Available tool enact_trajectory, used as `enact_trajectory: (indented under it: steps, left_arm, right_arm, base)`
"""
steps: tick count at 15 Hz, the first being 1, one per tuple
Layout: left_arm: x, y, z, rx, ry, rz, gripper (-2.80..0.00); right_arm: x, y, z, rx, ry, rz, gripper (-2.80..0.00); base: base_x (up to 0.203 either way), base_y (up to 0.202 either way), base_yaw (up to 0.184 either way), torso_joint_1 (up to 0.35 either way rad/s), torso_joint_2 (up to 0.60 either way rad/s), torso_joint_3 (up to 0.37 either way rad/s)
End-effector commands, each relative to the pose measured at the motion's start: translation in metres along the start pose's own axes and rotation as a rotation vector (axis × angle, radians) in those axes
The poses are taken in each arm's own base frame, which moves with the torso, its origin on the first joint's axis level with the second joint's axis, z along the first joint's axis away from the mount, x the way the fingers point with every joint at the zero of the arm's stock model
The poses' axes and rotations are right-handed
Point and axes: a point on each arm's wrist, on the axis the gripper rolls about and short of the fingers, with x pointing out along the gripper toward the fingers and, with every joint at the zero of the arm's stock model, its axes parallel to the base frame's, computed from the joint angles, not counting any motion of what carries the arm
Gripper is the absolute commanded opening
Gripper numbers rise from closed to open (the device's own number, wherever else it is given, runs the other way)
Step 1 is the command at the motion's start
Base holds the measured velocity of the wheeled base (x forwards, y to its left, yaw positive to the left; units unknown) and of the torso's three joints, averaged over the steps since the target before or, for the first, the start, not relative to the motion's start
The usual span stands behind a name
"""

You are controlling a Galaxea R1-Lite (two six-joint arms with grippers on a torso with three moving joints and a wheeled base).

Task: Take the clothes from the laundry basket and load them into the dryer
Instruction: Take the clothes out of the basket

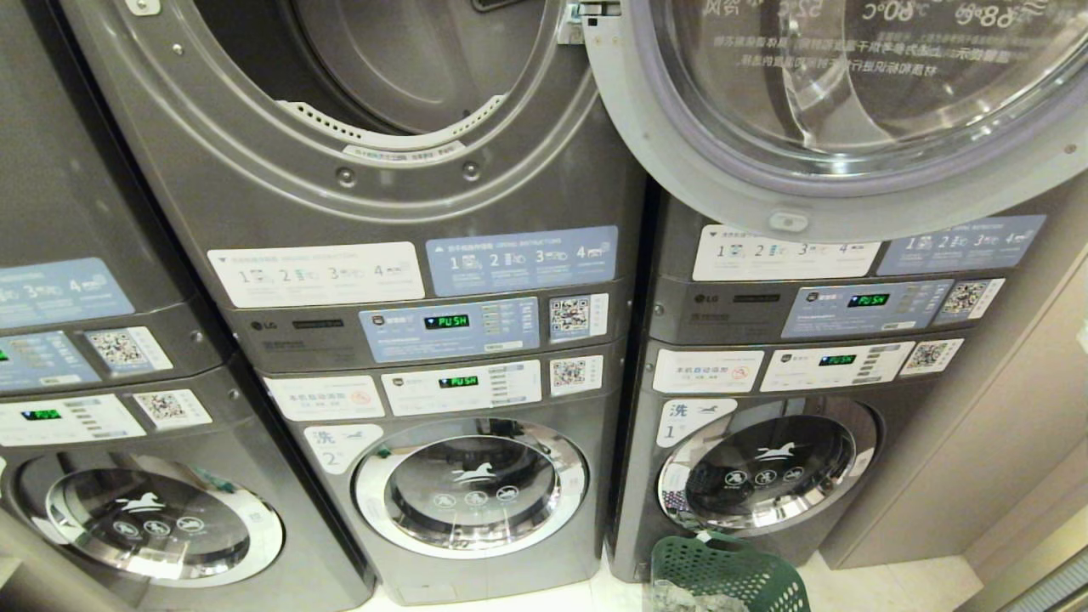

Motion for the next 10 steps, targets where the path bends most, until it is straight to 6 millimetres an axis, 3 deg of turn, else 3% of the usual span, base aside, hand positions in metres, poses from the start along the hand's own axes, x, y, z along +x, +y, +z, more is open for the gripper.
enact_trajectory:
  steps: [1,6,8,10]
  left_arm:
    - [0.0,0.0,0.0,-0.001,0.0,0.0,-2.8]
    - [0.0,0.0,-0.001,0.0,-0.002,0.0,-2.8]
    - [0.0,0.0,-0.001,0.0,-0.002,0.0,-2.8]
    - [0.0,0.0,-0.001,0.0,-0.002,0.0,-2.8]
  right_arm:
    - [-0.018,0.003,-0.017,-0.001,0.012,0.001,-2.8]
    - [-0.094,0.017,-0.09,-0.001,0.06,0.005,-2.8]
    - [-0.123,0.022,-0.124,0.014,0.235,0.048,-2.8]
    - [-0.14,0.024,-0.14,0.018,0.293,0.068,-2.8]
  base:
    - [0.0,0.0,0.0,0.0,0.0,0.0]
    - [0.0,0.0,0.0,0.0,0.0,0.0]
    - [0.0,0.0,0.0,0.0,0.0,0.0]
    - [0.0,0.0,0.0,0.0,0.0,0.0]
